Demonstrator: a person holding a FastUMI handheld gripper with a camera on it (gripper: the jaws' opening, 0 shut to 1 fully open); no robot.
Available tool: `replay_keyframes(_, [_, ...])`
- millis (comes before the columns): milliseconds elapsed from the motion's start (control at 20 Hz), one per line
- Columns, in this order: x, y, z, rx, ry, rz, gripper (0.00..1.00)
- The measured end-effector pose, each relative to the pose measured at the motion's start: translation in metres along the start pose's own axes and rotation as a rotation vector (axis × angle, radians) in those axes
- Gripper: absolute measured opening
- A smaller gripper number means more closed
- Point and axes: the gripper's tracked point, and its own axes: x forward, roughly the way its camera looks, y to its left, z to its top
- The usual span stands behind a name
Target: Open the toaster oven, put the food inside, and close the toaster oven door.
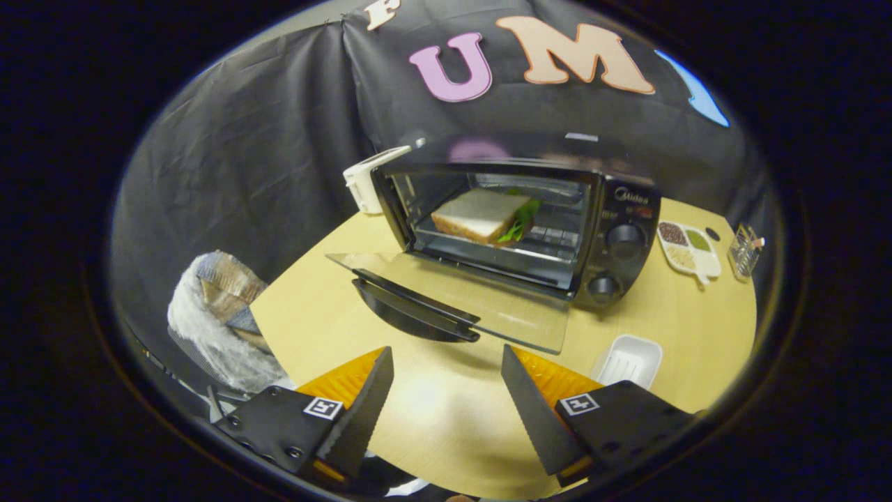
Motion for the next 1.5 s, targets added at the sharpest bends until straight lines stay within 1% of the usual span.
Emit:
replay_keyframes(200, [0.002, -0.015, 0.036, -0.016, -0.082, -0.044, 0.97])
replay_keyframes(450, [0.009, -0.029, 0.068, 0.019, -0.139, -0.08, 0.97])
replay_keyframes(750, [0.013, -0.052, 0.108, 0.012, -0.214, -0.14, 0.96])
replay_keyframes(1100, [0.022, -0.063, 0.114, 0.038, -0.226, -0.169, 0.96])
replay_keyframes(1250, [0.021, -0.061, 0.116, 0.038, -0.23, -0.168, 0.96])
replay_keyframes(1350, [0.014, -0.06, 0.124, 0.038, -0.253, -0.168, 0.96])
replay_keyframes(1500, [-0.006, -0.066, 0.152, 0.009, -0.337, -0.2, 0.96])
